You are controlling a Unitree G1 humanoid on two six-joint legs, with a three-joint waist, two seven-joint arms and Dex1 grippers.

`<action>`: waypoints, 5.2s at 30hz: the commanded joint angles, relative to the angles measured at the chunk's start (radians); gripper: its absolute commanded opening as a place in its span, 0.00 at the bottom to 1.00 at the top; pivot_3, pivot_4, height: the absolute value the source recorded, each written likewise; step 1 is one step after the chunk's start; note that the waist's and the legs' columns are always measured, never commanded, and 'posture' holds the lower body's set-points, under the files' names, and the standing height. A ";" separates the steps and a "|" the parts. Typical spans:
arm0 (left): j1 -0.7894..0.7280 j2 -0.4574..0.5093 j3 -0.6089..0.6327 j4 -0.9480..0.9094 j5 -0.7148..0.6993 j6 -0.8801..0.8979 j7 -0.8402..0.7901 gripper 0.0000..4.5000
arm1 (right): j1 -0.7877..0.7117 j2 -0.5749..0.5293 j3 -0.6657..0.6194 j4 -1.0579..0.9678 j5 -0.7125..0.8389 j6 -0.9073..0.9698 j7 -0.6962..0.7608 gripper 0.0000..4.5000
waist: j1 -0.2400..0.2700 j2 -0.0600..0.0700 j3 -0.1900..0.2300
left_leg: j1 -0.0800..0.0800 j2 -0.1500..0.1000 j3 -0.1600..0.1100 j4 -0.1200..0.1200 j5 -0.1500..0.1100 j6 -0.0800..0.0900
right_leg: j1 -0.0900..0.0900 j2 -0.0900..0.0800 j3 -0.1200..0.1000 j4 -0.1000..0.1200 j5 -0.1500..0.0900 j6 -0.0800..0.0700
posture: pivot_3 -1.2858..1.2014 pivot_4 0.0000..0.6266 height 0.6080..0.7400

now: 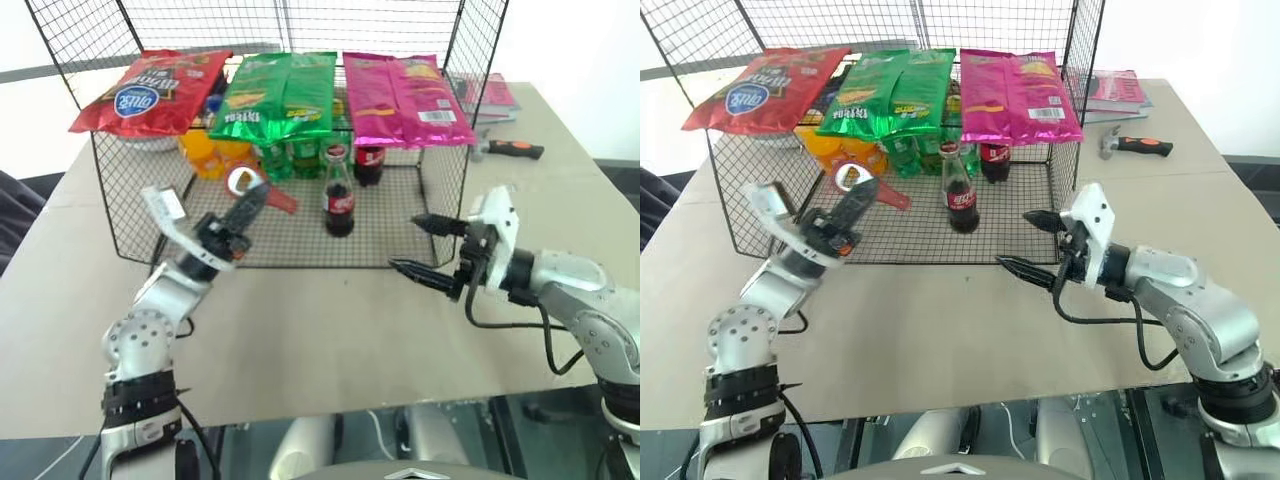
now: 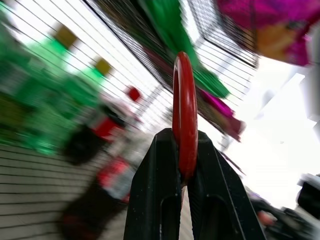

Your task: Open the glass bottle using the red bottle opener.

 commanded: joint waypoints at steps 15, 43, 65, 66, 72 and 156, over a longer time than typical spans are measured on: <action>-0.151 0.019 -0.232 0.022 0.048 0.218 -0.302 0.02 | -0.314 0.222 -0.015 0.172 0.399 0.512 -0.120 1.00 | -0.021 0.000 0.000 | -0.004 0.000 0.001 0.000 0.000 0.000 | -0.005 -0.001 0.001 0.000 0.000 0.000 | 0.52 0.24 1.00; -0.086 0.025 -0.181 -0.067 0.051 0.236 -0.268 0.32 | -0.249 0.147 0.030 0.158 0.325 0.479 -0.058 0.00 | -0.023 0.000 0.000 | -0.016 0.000 0.001 0.003 0.000 0.000 | -0.017 -0.004 0.001 0.002 0.001 0.000 | 0.52 0.24 1.00; -0.099 -0.089 -0.214 0.143 0.864 -0.735 -0.013 0.99 | -0.031 0.158 -0.055 -0.070 -0.250 -0.151 -0.332 0.00 | 0.005 -0.001 -0.001 | -0.016 0.000 0.003 0.004 0.002 -0.003 | -0.016 0.000 0.003 0.001 0.004 -0.001 | 0.52 0.24 1.00; -0.116 -0.095 -0.217 0.177 0.869 -0.753 -0.020 0.99 | -0.032 0.167 -0.047 -0.076 -0.262 -0.159 -0.339 0.00 | 0.005 -0.001 -0.001 | -0.016 0.000 0.003 0.005 0.002 -0.003 | -0.016 0.000 0.003 0.001 0.004 -0.001 | 0.52 0.24 1.00; -0.214 -0.140 -0.235 0.361 0.868 -0.836 -0.084 0.99 | 0.007 0.214 0.021 -0.126 -0.372 -0.220 -0.387 0.00 | 0.002 -0.001 -0.001 | -0.017 0.000 0.002 0.005 0.002 -0.003 | -0.017 0.001 0.003 0.001 0.004 -0.001 | 0.52 0.24 1.00; 0.248 -0.065 -0.258 -0.169 0.753 -0.800 -0.145 0.99 | -0.052 0.367 0.053 0.046 -0.465 -0.335 -0.297 0.00 | -0.022 -0.001 -0.001 | -0.016 0.000 0.002 0.013 0.001 -0.002 | -0.016 0.002 0.004 0.008 0.005 -0.001 | 0.52 0.24 1.00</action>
